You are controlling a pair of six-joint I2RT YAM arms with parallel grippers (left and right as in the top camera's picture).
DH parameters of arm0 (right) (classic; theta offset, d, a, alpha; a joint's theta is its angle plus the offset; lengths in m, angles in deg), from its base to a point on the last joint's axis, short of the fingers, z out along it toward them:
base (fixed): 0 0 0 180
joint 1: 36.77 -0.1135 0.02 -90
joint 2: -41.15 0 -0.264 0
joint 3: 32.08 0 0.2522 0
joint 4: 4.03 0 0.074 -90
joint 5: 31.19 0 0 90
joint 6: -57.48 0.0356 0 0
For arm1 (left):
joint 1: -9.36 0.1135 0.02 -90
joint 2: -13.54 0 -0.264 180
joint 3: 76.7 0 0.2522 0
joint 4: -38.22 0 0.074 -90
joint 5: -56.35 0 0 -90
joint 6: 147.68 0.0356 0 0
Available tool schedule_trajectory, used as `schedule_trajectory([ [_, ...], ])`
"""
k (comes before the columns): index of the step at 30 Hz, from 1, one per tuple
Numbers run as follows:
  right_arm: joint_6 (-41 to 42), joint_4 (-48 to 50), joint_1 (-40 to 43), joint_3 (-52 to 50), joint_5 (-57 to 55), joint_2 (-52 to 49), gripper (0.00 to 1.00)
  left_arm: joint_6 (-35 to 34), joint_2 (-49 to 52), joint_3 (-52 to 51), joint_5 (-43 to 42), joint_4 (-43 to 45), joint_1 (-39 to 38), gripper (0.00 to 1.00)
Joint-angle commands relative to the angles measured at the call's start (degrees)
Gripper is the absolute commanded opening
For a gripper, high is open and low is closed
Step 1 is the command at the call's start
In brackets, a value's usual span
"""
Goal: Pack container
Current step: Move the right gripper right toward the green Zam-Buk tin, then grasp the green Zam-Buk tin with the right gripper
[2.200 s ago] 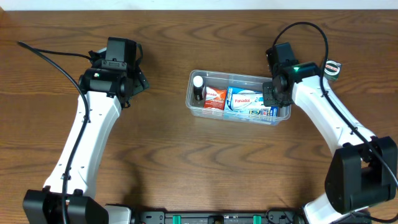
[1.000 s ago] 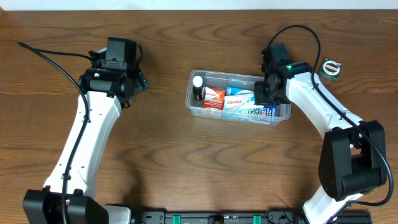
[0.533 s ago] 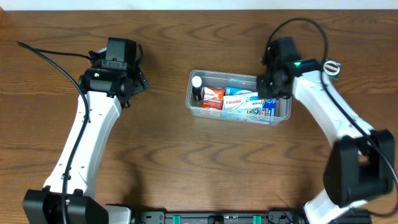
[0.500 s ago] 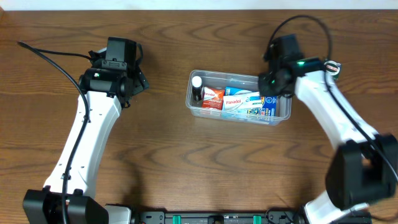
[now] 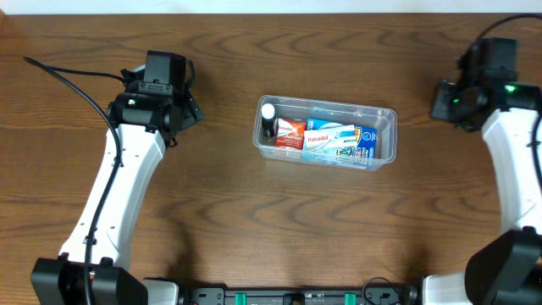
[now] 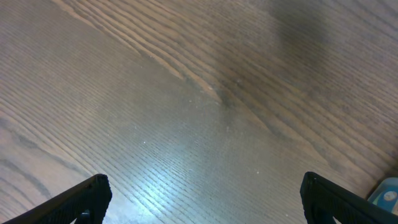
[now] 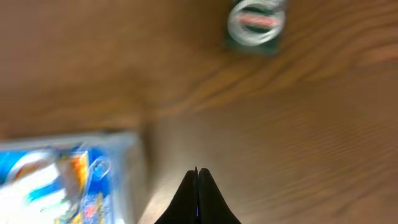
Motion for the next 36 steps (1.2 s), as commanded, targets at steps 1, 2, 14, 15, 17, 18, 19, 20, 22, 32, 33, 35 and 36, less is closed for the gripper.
schedule_trajectory([
  [1, 0.74, 3.39, 3.93, -0.15, -1.70, -2.21, 0.25, 0.31, 0.61, -0.15, 0.90, -0.11, 0.17, 0.98],
  [2, 0.74, 4.96, 4.81, -0.15, -1.68, -2.86, 0.45, 0.31, 0.61, -0.15, 0.90, -0.11, 0.17, 0.98],
  [14, -2.75, 16.00, 7.43, -0.15, -1.70, -14.05, 0.99, 0.31, 0.61, -0.15, 0.90, -0.11, 0.17, 0.98],
  [15, -2.75, 16.96, 7.43, -0.15, -1.68, -14.71, 0.99, 0.31, 0.61, -0.15, 0.90, -0.11, 0.17, 0.98],
  [17, -2.73, 18.53, 7.43, -0.15, -1.64, -16.02, 0.99, 0.31, 0.61, -0.15, 0.90, -0.11, 0.17, 0.98],
  [18, -2.75, 19.21, 7.41, -0.15, -1.68, -16.55, 0.99, 0.28, 0.61, -0.15, 0.90, -0.11, 0.17, 0.98],
  [19, -2.78, 19.93, 7.43, -0.15, -1.73, -17.03, 0.99, 0.31, 0.61, -0.15, 0.90, -0.11, 0.17, 0.98],
  [20, -3.43, 20.83, 7.43, -0.15, -1.84, -17.38, 0.99, 0.31, 0.61, -0.15, 0.90, -0.11, 0.17, 0.98],
  [22, -5.09, 22.80, 7.54, -0.15, -2.14, -18.05, 0.99, 0.31, 0.61, -0.15, 0.90, -0.11, 0.17, 0.98],
  [32, -6.40, 31.61, 8.17, -0.15, 0.33, -23.04, 0.99, 0.31, 0.61, -0.15, 0.90, -0.11, 0.17, 0.98],
  [33, -6.38, 32.13, 8.20, -0.15, 0.31, -23.80, 0.99, 0.31, 0.61, -0.15, 0.90, -0.11, 0.17, 0.98],
  [35, -6.38, 33.64, 8.20, -0.15, 0.24, -25.73, 0.99, 0.31, 0.61, -0.15, 0.90, -0.11, 0.17, 0.98],
  [36, -6.38, 34.23, 8.20, -0.15, 0.24, -26.32, 0.99, 0.31, 0.61, -0.15, 0.90, -0.11, 0.17, 0.98],
])
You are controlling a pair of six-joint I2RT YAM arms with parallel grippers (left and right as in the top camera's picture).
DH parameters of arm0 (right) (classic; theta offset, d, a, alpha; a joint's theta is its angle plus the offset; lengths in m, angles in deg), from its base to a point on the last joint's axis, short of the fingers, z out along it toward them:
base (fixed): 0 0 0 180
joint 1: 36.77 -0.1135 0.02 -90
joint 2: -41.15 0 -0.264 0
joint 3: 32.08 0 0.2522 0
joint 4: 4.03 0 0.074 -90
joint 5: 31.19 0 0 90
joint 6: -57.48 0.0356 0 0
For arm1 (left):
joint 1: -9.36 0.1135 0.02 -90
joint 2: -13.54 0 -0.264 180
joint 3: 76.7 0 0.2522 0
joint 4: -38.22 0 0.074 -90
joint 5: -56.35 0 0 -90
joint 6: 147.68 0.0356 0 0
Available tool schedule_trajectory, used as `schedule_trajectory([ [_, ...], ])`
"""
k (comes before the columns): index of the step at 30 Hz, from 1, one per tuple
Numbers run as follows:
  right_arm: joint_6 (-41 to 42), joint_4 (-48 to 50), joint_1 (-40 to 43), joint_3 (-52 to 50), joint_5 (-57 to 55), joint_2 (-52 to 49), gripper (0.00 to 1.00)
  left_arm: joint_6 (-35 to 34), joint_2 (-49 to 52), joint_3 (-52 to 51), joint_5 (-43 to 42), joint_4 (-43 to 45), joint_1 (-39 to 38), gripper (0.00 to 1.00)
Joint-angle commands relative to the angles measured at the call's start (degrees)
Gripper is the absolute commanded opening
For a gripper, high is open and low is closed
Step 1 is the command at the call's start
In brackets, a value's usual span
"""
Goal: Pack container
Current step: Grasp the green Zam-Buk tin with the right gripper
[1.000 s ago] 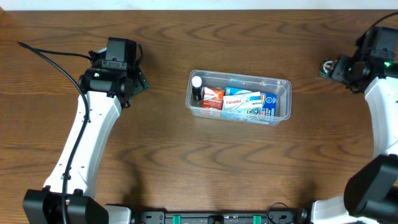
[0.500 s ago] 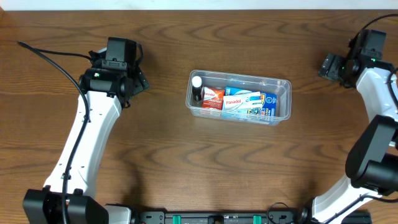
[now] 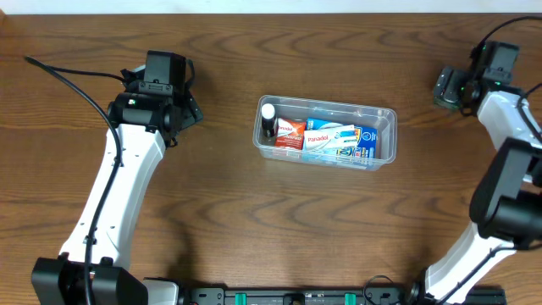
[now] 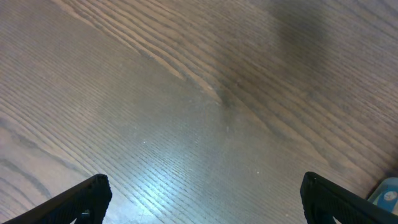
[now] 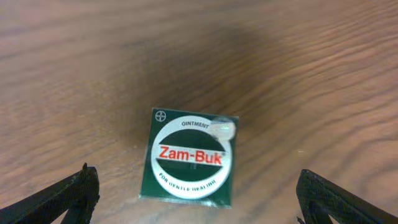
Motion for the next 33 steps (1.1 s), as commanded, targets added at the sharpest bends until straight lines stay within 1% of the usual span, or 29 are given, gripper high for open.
schedule_trajectory([
  [1, -0.94, 1.53, 0.76, -0.02, 0.61, -3.08, 0.99, 0.31, 0.55, -0.15, 0.90, -0.11, 0.17, 0.98],
  [11, -0.90, 7.52, 2.64, -0.02, 0.94, -8.04, 0.99, 0.31, 0.55, -0.15, 0.90, -0.11, 0.17, 0.98],
  [18, -0.72, 8.44, 2.78, -0.02, 4.68, -9.60, 0.98, 0.31, 0.55, -0.15, 0.90, -0.11, 0.17, 0.98],
  [20, -0.70, 8.31, 2.67, -0.02, 4.76, -9.60, 0.92, 0.28, 0.55, -0.15, 0.90, -0.11, 0.17, 0.98],
  [22, -0.72, 8.11, 2.51, -0.02, 4.76, -9.60, 0.84, 0.31, 0.55, -0.15, 0.90, -0.11, 0.17, 0.98],
  [24, -0.72, 7.76, 2.47, -0.02, 4.74, -9.60, 0.73, 0.31, 0.55, -0.15, 0.90, -0.11, 0.17, 0.98],
  [26, -0.70, 7.04, 2.47, 0.00, 4.74, -9.53, 0.67, 0.31, 0.55, -0.15, 0.90, -0.11, 0.17, 0.98],
  [31, -0.74, 4.76, 2.51, 0.04, 4.72, -7.13, 0.64, 0.31, 0.55, -0.15, 0.90, -0.11, 0.17, 0.98],
  [33, -0.74, 3.93, 2.51, 0.04, 4.74, -5.09, 0.60, 0.28, 0.55, -0.15, 0.90, -0.11, 0.17, 0.98],
])
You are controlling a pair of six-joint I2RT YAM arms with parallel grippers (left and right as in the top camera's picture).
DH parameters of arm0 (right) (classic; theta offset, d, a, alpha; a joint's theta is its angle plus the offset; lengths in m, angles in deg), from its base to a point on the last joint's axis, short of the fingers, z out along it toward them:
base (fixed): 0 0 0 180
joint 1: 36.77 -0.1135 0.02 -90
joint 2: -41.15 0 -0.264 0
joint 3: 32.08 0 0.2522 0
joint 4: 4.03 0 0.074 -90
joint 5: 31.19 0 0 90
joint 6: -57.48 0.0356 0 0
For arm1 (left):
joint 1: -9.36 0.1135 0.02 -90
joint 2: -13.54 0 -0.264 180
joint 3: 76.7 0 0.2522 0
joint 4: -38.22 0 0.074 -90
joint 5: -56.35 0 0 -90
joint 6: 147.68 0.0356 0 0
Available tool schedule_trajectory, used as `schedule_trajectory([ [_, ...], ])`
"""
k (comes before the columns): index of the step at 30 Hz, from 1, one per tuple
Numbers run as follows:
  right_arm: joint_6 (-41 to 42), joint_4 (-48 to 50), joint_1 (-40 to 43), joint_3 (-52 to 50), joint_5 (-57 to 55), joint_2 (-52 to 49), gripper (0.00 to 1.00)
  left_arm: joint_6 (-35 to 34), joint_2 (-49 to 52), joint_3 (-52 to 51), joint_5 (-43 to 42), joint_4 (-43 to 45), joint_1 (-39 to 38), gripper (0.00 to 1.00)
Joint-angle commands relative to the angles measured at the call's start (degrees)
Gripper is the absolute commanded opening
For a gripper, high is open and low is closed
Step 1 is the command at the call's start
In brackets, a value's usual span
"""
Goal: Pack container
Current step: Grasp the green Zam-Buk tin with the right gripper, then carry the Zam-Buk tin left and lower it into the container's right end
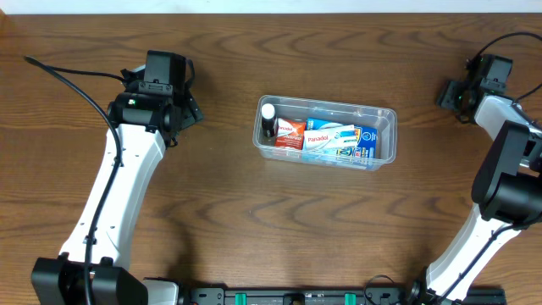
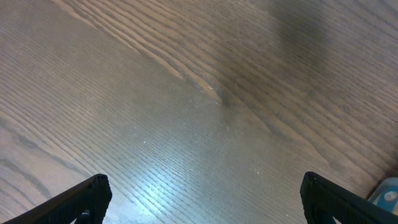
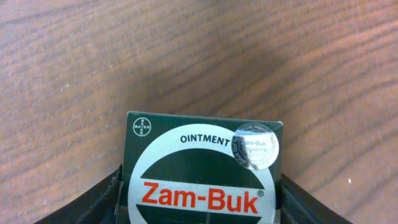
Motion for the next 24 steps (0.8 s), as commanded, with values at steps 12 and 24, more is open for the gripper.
schedule_trajectory([
  [12, 0.44, -15.54, -4.31, -0.31, 1.22, 19.65, 0.55, 0.31, 0.55, -0.15, 0.92, -0.11, 0.17, 0.98],
  [24, 6.43, -40.87, -19.56, -0.31, 10.25, 38.86, 0.52, 0.31, 0.55, -0.15, 0.92, -0.11, 0.17, 0.98],
])
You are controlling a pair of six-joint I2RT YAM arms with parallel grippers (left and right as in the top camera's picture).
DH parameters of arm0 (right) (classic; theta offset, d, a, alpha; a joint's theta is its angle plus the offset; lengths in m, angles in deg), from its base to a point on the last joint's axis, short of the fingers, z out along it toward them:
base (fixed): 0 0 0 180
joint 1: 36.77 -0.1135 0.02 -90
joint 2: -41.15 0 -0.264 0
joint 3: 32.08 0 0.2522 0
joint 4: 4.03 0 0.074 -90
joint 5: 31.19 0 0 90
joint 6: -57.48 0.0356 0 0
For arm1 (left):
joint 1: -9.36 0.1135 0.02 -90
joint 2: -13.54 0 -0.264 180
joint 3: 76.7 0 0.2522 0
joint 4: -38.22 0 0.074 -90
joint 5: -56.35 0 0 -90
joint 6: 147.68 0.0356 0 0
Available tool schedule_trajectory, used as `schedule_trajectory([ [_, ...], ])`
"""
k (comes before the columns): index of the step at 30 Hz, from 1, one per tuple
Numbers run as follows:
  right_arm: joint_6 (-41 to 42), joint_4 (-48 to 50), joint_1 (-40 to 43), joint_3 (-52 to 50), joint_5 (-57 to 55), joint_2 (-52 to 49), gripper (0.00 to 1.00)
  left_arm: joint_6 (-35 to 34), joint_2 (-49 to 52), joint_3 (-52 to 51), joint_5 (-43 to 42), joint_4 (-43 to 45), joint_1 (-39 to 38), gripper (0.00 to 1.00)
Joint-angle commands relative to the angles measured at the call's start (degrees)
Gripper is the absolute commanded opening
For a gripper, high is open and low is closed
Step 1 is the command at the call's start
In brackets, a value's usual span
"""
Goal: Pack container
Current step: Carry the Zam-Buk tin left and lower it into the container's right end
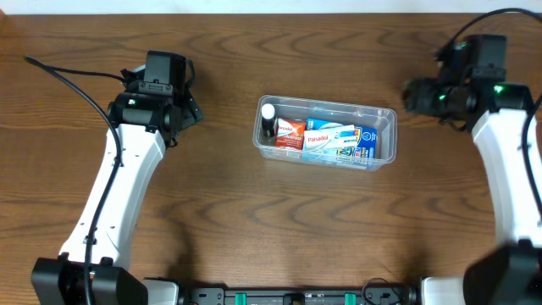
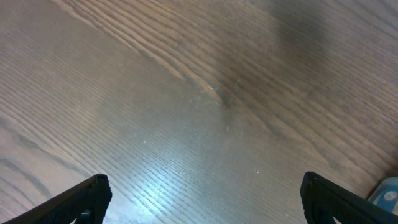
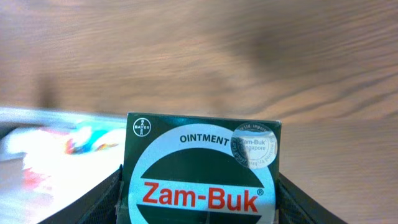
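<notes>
A clear plastic container (image 1: 385, 111) stands mid-table, holding a white-capped bottle (image 1: 268, 113), a red box (image 1: 290, 133), a Panadol box (image 1: 327, 135) and a blue pack (image 1: 362, 142). My right gripper (image 3: 202, 194) is shut on a dark green Zam-Buk ointment box (image 3: 202, 165), held above the table. In the overhead view this gripper (image 1: 421, 95) hangs just right of the container's right end. The container's edge (image 3: 43, 140) shows blurred at the left of the right wrist view. My left gripper (image 2: 202, 200) stands open over bare wood, far left of the container.
The brown wooden table (image 1: 254, 220) runs to all sides. The left arm (image 1: 127, 169) stretches from the near left edge to the far left. A black cable (image 1: 68, 72) lies at the far left.
My right gripper, then down at the far right with the Zam-Buk box between its fingers on the table, now holds the box raised and further left, by the container's right end. The left arm is unchanged.
At first my right gripper was shut and empty near the container, the Zam-Buk box lying further off. Then it stood open over the box at the far right. Then its fingers flanked the box. Now it holds the box beside the container.
</notes>
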Motion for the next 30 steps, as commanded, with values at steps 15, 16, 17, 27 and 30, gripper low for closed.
schedule_trajectory([
  [15, 6.19, -6.49, -12.31, -5.84, -3.43, 5.42, 0.52, 0.28, 0.55, -0.15, 0.90, -0.11, 0.17, 0.98],
  [16, 6.19, -5.44, -12.33, -6.71, -3.85, 5.42, 0.52, 0.31, 0.55, -0.15, 0.90, -0.11, 0.17, 0.98],
  [17, 6.19, -4.24, -12.33, -7.63, -4.28, 5.42, 0.52, 0.31, 0.55, -0.15, 0.90, -0.11, 0.17, 0.98],
  [27, 0.26, 9.05, -12.92, -16.17, -7.04, 5.11, 0.51, 0.31, 0.55, -0.15, 0.90, -0.11, 0.17, 0.98],
  [30, -1.20, 12.26, -12.94, -18.36, -7.98, 5.05, 0.51, 0.31, 0.55, -0.15, 0.90, -0.11, 0.17, 0.98],
])
